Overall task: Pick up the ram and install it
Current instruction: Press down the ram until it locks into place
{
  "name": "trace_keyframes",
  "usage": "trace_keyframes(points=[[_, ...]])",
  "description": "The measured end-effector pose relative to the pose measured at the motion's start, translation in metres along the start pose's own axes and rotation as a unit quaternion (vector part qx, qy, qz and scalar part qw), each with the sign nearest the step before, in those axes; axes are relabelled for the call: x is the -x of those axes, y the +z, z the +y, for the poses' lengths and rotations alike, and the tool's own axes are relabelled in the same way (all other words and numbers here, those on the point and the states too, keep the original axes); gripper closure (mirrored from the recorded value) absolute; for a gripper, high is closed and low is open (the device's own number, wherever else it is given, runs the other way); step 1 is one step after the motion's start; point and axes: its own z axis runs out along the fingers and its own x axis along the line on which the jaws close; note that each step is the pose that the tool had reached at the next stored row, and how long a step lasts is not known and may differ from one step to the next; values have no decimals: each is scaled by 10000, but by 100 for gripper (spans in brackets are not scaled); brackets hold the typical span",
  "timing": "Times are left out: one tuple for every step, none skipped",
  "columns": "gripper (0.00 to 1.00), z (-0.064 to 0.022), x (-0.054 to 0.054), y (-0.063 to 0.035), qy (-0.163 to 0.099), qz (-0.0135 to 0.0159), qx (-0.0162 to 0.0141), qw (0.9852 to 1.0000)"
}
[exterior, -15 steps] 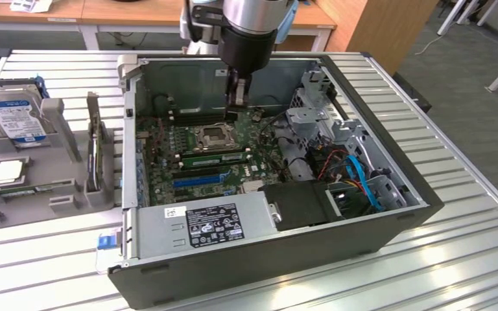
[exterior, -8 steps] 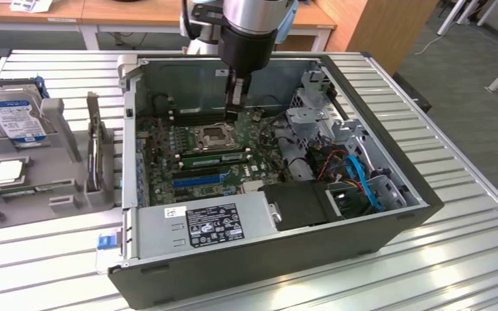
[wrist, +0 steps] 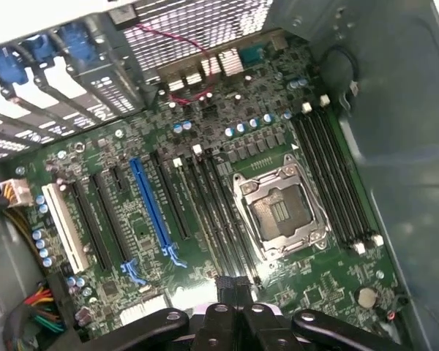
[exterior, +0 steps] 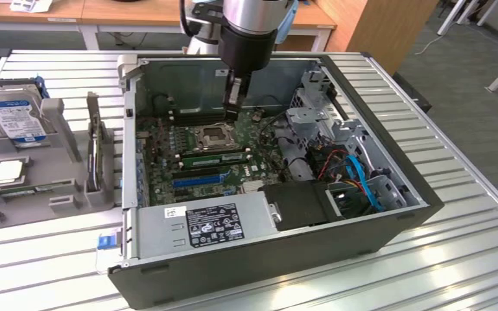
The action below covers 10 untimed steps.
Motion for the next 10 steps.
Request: trace_keyframes(points=[[90, 0, 0, 0, 52, -3, -3, 10000], [90, 0, 0, 0, 104, -5, -6, 9999], [90, 0, 0, 0, 156, -7, -10, 9999], [90, 0, 0, 0, 212, -10, -13, 9998], [90, 0, 0, 1, 263, -12, -16, 9997], [90, 0, 0, 1, 313, -15, -20, 9995], [90, 0, 0, 1, 365, -17, -23, 9993], [90, 0, 0, 1, 416, -19, -26, 9991], [90, 0, 0, 1, 467, -22, -29, 9989], [90, 0, 0, 1, 518, -24, -32, 9986]])
